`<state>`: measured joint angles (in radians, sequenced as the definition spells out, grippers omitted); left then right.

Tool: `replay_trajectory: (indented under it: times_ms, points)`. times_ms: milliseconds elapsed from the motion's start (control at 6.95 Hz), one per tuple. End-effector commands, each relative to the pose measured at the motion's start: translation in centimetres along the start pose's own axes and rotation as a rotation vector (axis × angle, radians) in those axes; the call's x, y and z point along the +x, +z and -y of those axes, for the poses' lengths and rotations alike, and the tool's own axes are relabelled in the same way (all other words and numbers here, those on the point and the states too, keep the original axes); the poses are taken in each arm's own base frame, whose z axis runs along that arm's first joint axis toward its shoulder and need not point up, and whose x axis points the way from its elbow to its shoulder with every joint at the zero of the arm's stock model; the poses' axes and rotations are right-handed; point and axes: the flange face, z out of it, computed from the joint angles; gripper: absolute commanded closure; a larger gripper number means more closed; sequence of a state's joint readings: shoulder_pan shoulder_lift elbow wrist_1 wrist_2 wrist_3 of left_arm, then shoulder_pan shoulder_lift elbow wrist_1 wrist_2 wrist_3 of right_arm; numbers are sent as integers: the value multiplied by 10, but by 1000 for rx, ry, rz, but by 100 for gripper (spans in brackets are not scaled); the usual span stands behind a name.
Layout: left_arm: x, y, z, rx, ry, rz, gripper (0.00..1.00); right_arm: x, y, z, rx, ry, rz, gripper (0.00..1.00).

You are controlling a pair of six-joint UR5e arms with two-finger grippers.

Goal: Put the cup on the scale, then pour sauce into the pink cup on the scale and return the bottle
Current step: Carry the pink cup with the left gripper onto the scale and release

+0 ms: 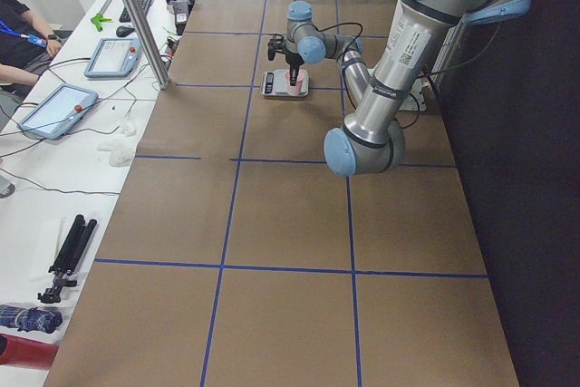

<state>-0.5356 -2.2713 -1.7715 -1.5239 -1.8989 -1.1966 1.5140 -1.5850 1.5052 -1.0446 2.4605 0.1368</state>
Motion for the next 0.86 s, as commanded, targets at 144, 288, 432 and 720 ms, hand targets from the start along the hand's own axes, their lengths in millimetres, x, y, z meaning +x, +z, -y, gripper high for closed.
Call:
replay_trajectory:
  times_ms: [144,288,432,720]
  points:
    - [40,12,16,2,-4,-15,100,-1,-1,1,2,-1,0,0]
    - [41,17,17,-1,-5,-10,100,-1,-1,1,2,-3,0,0]
    - [41,17,17,-1,-2,-10,100,-1,-1,1,2,-3,0,0]
    - [40,21,18,3,4,-16,78,0,0,1,1,-2,-1,0]
